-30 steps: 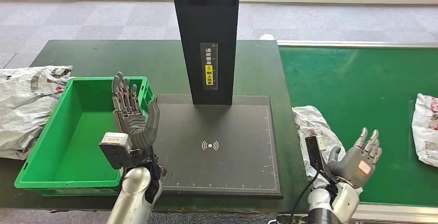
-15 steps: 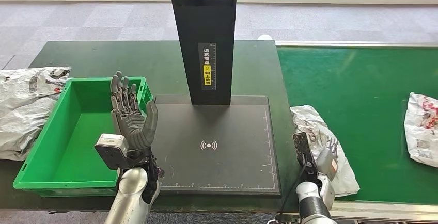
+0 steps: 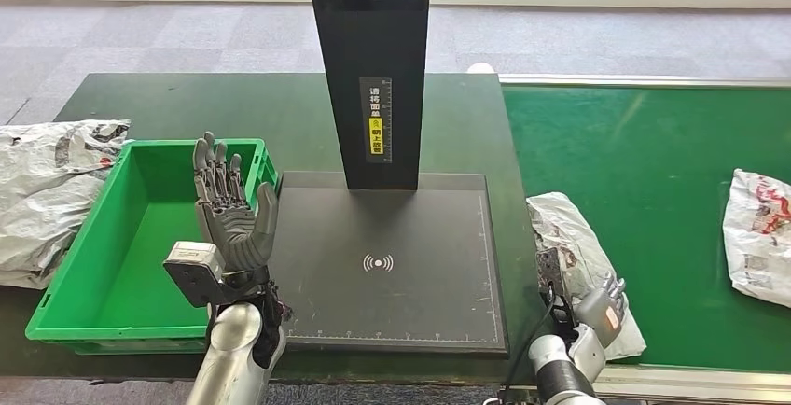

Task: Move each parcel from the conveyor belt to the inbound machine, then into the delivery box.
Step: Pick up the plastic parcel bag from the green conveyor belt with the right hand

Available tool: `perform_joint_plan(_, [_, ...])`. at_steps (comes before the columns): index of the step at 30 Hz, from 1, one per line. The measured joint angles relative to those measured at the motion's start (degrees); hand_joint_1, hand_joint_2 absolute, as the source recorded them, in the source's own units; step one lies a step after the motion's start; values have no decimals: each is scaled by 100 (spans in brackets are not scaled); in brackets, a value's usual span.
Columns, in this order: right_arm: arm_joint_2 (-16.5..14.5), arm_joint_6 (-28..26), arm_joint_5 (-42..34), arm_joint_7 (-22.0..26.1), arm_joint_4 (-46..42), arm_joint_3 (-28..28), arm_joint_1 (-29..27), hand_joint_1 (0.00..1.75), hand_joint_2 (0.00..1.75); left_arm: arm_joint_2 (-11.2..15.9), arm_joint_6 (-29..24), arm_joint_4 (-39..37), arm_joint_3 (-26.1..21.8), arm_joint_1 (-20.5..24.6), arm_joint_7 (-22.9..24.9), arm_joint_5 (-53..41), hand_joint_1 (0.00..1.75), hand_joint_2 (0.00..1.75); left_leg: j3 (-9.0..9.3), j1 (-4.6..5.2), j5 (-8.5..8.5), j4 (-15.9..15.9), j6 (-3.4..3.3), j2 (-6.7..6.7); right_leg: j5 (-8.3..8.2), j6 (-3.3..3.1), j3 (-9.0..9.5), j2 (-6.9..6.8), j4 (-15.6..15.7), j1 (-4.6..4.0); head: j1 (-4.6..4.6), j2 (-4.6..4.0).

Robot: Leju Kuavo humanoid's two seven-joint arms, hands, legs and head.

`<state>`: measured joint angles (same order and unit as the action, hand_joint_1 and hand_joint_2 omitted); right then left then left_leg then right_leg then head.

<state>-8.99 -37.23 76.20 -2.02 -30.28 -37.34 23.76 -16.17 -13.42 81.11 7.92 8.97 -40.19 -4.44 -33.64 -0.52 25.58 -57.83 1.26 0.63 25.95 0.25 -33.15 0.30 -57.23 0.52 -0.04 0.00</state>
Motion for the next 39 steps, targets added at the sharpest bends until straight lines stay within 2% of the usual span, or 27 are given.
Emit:
perform_joint_plan(4, [34,-92,58,-165,1,8,-46,0,175,-1,0,-37,-25,1,2,25,0,175,-3,-1,1,0,-1,8,2,4,0,-5,1,8,0,0])
perform_joint_plan(8, [63,168,131,-358,4,12,-54,175,175,-3,-1,-79,-53,1,2,82,0,175,-1,-1,3,0,-5,8,3,6,5,-5,6,11,0,0])
perform_joint_plan(13, [131,574,409,-740,81,67,-7,175,175,-11,-1,-130,-88,5,2,81,0,175,10,-2,5,-1,-10,8,4,9,21,-7,12,10,0,0])
perform_joint_plan(26, [234,556,240,-424,109,71,31,175,175,-11,0,-155,-107,5,2,81,0,175,13,-1,-2,-5,-25,8,-5,24,31,-8,21,8,0,0])
perform_joint_plan(28, [233,443,-10,19,107,71,19,175,175,-11,-2,-156,-109,3,2,79,0,175,11,-1,-2,-5,-25,8,-6,24,30,-7,20,8,1,0])
perform_joint_plan(31, [167,22,-505,1383,-86,69,-97,175,175,-11,-1,-148,-113,-4,0,66,0,175,2,-1,-2,-5,-24,6,-7,23,21,-6,16,9,2,0])
perform_joint_plan(35, [-280,-269,-541,2963,-1309,40,-428,175,175,-11,74,-133,-115,-5,0,44,0,175,-11,-1,-5,-4,-21,5,-9,22,-4,-4,11,9,1,0])
perform_joint_plan(37, [-490,-282,-703,3400,-1988,29,-556,175,175,-11,99,-134,-114,-1,0,27,0,175,-16,-1,-6,-4,-19,8,-8,21,-9,-6,9,9,0,0])
perform_joint_plan(39, [-651,-288,-918,3608,-2644,30,-652,175,175,-11,103,-137,-114,2,0,4,0,175,-21,-1,-8,-4,-20,16,-7,21,-10,-9,7,10,0,0])
